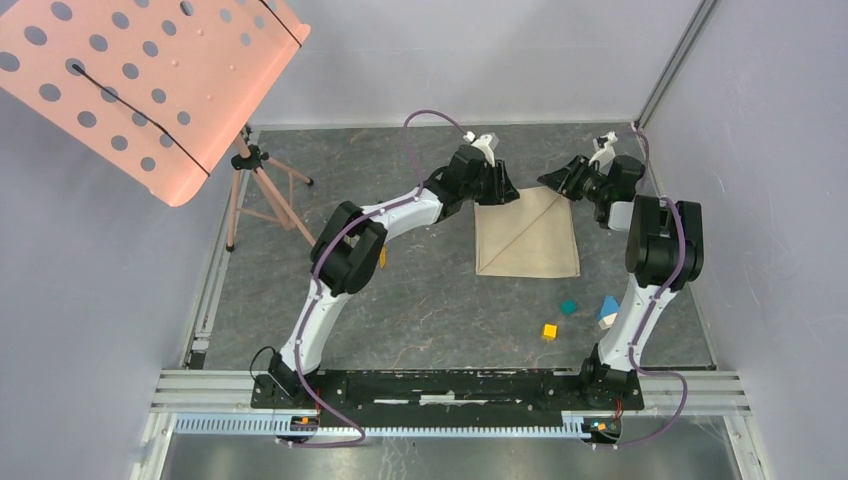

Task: Fold the napkin into a case and place the utensils inside
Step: Smooth out the upper triangle-folded napkin at the center of the board.

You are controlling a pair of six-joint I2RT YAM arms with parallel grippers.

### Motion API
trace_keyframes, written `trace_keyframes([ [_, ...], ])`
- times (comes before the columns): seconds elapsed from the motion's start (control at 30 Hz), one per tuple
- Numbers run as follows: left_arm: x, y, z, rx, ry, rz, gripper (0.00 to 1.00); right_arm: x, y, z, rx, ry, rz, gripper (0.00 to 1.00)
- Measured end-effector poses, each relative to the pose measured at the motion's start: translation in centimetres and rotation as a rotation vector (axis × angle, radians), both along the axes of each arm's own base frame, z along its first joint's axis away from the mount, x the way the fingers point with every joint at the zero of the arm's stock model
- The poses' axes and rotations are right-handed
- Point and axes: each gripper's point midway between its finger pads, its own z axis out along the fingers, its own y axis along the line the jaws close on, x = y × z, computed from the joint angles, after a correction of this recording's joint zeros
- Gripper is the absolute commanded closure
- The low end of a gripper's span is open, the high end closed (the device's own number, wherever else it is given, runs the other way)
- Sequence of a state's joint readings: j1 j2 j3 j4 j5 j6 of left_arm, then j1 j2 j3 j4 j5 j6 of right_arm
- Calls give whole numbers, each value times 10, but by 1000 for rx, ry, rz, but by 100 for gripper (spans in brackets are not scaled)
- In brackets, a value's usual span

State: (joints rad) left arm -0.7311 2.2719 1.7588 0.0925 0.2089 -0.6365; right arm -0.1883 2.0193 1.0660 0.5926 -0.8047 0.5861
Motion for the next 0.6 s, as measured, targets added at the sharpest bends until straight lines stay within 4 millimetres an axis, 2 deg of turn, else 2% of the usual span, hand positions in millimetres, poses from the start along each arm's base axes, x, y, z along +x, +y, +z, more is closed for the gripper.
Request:
trace_keyframes([
  [0.13, 19, 1, -43, 34, 53, -6, 61, -2, 0, -8, 10, 17, 12, 63],
  [0.27, 32, 15, -72, 61, 98, 14, 62, -2, -2, -8, 5, 9, 15, 65],
  [0.43, 50, 26, -76, 53, 101, 35, 63, -2, -4, -14, 3, 18, 11, 68],
  [0.6, 57, 22, -71, 32, 88, 25, 63, -2, -3, -26, 20, 43, 7, 69],
])
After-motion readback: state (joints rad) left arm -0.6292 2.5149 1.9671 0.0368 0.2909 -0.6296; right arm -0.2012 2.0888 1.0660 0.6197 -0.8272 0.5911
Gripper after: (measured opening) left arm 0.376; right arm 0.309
